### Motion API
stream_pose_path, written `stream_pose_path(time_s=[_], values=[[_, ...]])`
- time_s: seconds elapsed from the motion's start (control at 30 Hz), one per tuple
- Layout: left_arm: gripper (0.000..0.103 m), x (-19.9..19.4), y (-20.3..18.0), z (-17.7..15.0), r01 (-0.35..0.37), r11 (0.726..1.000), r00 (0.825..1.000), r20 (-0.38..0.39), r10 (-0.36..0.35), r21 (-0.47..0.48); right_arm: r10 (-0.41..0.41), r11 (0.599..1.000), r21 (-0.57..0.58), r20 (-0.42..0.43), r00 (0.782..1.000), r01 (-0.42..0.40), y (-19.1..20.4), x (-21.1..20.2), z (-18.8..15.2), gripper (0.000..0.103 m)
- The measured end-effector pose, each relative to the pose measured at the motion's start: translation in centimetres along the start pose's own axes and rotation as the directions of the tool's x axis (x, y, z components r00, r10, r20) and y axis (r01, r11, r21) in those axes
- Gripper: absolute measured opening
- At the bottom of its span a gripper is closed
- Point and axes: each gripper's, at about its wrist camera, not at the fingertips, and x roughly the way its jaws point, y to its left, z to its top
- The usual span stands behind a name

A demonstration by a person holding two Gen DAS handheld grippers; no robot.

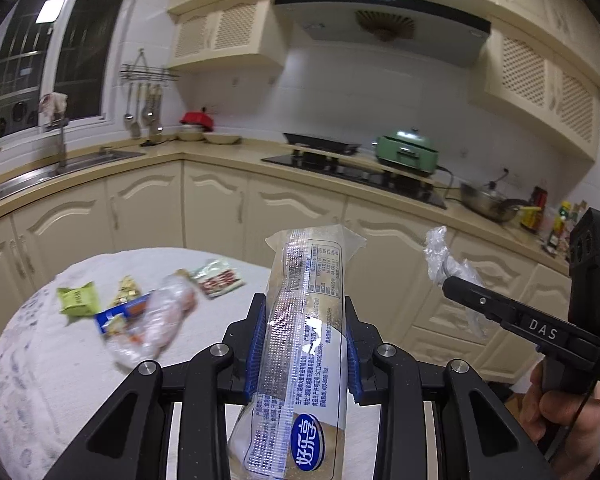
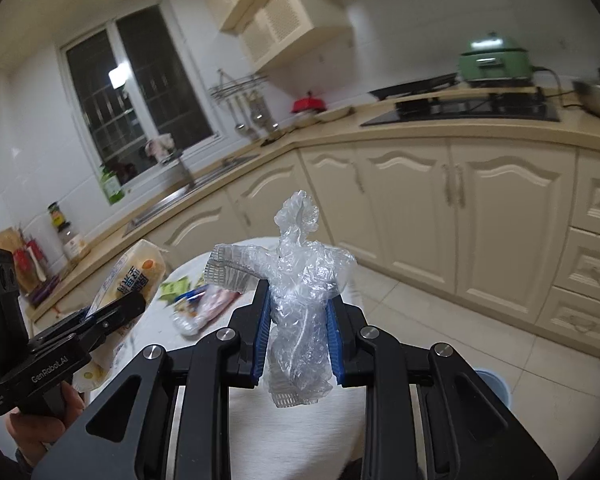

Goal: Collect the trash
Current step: 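Carry the wrapper and plastic to the blue bin and release both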

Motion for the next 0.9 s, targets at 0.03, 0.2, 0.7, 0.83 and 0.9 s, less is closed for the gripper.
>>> stream_pose_path(time_s=[0.03,0.2,0.7,0.83,0.9], values=[[0.030,0.5,-0.9,0.0,0.016,1.000,1.000,0.000,-0.016,0.005,-0.012,1.000,0.013,0.006,1.000,0.012,-1.0,-0.4,0.2,0.025],[0.030,3.8,-3.8,0.4,0.075,0.997,0.997,-0.026,-0.075,0.017,-0.084,0.994,0.067,0.029,0.996,0.082,-5.5,-2.2,0.6,0.025],[0.030,21.3,-13.7,0.0,0.179,0.982,0.943,-0.294,-0.156,0.054,-0.213,0.936,0.261,-0.113,0.970,0.236,-20.8,0.4,-3.4,0.025],[0.030,27.3,-15.4,-1.9,0.176,0.983,0.904,-0.405,-0.140,0.053,-0.203,0.903,0.340,-0.204,0.958,0.264,-25.6,3.5,-6.5,0.025],[0.030,30.2,-16.0,-2.8,0.169,0.984,0.883,-0.452,-0.128,0.051,-0.195,0.885,0.375,-0.240,0.951,0.276,-27.5,4.8,-7.9,0.025]])
